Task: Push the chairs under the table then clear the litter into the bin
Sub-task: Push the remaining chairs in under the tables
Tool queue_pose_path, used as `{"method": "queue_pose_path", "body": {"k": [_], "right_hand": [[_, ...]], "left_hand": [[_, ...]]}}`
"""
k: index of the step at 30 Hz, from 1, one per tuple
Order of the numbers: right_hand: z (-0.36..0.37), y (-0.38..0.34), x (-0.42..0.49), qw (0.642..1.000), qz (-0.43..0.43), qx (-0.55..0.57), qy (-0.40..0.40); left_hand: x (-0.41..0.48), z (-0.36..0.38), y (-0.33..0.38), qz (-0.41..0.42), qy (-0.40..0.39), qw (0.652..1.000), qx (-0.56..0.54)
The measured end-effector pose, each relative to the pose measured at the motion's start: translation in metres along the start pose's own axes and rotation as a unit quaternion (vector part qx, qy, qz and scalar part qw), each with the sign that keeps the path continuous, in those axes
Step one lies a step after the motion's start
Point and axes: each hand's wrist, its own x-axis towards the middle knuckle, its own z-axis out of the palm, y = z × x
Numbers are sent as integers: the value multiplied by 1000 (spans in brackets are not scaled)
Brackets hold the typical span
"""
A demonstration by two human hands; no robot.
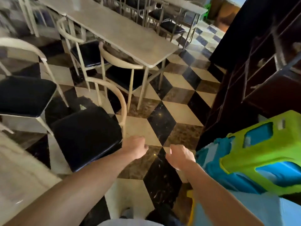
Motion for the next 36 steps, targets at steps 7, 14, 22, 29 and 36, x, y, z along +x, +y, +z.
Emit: {"method": "queue_pose_path", "body": {"k": [7,14,22,29,36], "right_hand": [[-47,-18,174,990,-111,-78,-44],[-118,-67,356,956,-260,-110,-78],[-165,-180,487,864,-461,-179,-95],[-155,-253,580,788,-563,-228,-105],[-172,-320,655,721,-607,-304,-138]], "left_hand": [[132,-39,-23,-67,10,997,-38],[240,-105,-67,-213,50,971,-100],[305,-139,-128,-411,57,897,-154],[407,-131,-204,-508,66,830,-219],[435,-153,-208,-598,72,748,-279]]}}
